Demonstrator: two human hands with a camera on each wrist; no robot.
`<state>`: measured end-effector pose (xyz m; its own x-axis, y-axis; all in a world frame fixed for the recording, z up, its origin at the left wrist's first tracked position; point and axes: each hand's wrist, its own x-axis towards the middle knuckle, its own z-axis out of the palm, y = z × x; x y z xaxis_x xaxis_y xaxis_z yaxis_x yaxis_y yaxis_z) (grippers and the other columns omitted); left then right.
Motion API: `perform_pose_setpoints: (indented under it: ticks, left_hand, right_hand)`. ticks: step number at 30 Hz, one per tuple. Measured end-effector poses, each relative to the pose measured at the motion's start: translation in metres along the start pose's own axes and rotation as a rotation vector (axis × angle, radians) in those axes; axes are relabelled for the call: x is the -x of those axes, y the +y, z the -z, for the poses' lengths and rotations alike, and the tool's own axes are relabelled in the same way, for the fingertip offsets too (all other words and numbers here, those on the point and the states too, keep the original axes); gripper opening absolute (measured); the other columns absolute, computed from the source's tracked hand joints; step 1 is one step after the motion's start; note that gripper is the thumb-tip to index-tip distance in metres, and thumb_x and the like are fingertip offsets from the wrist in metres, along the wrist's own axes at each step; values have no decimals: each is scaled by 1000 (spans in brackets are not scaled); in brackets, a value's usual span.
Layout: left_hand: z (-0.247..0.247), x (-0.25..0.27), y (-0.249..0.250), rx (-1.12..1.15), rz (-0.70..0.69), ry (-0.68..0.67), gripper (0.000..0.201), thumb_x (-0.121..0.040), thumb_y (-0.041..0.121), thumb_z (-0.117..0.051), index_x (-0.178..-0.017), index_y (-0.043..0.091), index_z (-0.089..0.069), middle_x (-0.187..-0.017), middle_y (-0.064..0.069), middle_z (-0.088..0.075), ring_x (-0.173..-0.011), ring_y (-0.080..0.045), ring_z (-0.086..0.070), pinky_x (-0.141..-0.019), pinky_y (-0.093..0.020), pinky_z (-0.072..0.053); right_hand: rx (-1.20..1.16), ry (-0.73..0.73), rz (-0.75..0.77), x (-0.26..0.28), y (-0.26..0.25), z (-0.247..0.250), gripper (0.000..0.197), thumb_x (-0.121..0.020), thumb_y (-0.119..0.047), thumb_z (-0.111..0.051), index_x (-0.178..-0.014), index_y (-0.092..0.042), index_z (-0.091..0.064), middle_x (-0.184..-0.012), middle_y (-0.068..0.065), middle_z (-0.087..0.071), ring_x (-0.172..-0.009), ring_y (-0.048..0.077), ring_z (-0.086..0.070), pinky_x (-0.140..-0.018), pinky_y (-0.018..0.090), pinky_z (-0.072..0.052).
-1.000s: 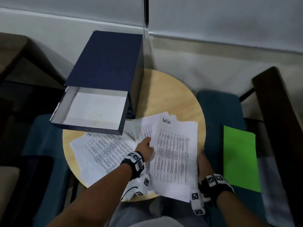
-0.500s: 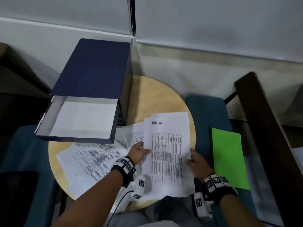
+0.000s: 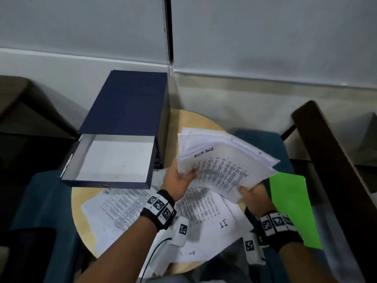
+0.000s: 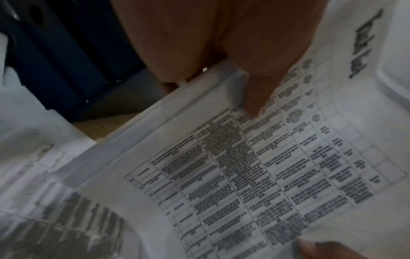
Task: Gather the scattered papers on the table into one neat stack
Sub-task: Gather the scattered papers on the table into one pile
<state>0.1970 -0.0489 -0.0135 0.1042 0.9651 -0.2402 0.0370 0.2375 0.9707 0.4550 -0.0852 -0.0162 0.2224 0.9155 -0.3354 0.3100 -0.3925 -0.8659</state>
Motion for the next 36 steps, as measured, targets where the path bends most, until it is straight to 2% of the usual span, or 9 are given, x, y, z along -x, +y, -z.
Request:
perform_pose_setpoints:
  ticks: [3, 6, 12, 18, 22, 29, 31, 34, 36]
  left_hand:
    - [4, 8, -13, -267, -23, -9, 37, -80, 31, -77, -111, 42, -60, -123, 0, -64, -112, -20, -64, -95, -48, -55]
    - [8, 14, -22, -438, -76, -17, 41, -86, 21, -70, -117, 45, -59, -123, -3, -62, -113, -23, -60, -99, -48, -51]
    - [7, 14, -18, -509, -61, 121, 30, -93, 19, -64, -122, 12, -62, -120, -8, -64, -106, -23, -61, -93, -36, -51]
    - [11, 25, -28, -537, -204, 159, 37, -92, 41, -63, -121, 19, -59, -119, 2, -59, -107, -12, -56, -92, -30, -50]
    - [9, 34, -34, -253, -64, 117, 29, -87, 45, -66, -112, 44, -53, -113, 9, -69, -106, -11, -66, -93, -45, -55]
    - [20, 42, -68, -219, 152, 80, 65, -78, 44, -74, -127, 49, -32, -128, -6, -63, -116, -31, -63, -100, -55, -49]
    - [24, 43, -67, -249, 216, 77, 63, -79, 37, -77, -126, 43, -36, -121, -5, -66, -107, -28, -67, -96, -54, -52]
    - [29, 47, -70, -288, 338, 40, 43, -83, 30, -74, -120, 15, -60, -110, -5, -72, -98, -26, -69, -93, -53, -54]
    - [30, 53, -68, -348, 371, 31, 39, -86, 30, -70, -121, 15, -63, -109, -5, -73, -97, -27, -69, -91, -51, -56]
  right_hand:
    - [32, -10, -66, 9, 14, -16, 20, -88, -12, -67, -105, -1, -68, -95, 3, -66, -94, 19, -62, -83, 23, -41]
    - [54, -29, -9, 8, 19, -26, 25, -90, -14, -64, -112, -2, -68, -97, 2, -68, -96, 23, -66, -79, 24, -44]
    - [21, 33, 34, 1, 13, -26, 17, -94, -22, -60, -101, -10, -69, -84, -6, -69, -87, 24, -68, -67, 23, -47]
    - [-58, 33, 79, -7, 22, -17, 28, -96, -20, -55, -122, -16, -64, -110, -5, -69, -104, 17, -64, -96, 35, -46]
    - [-95, 1, 7, -9, 35, -19, 26, -95, -19, -57, -120, -18, -65, -105, -7, -70, -105, 21, -65, -97, 41, -49]
    - [-152, -84, -147, -15, 51, -29, 25, -96, -16, -56, -119, -17, -66, -104, -8, -71, -103, 21, -67, -99, 47, -49]
    - [-145, -126, -175, -14, 54, -34, 24, -96, -16, -56, -117, -21, -66, -105, -9, -70, -105, 20, -66, -101, 46, -48]
    - [-98, -196, -243, -13, 67, -40, 22, -95, -21, -57, -113, -27, -67, -109, -9, -70, -108, 20, -64, -103, 47, -46]
    - [-77, -255, -291, -14, 76, -46, 17, -94, -26, -58, -106, -31, -68, -111, -7, -71, -106, 20, -66, -101, 48, -48]
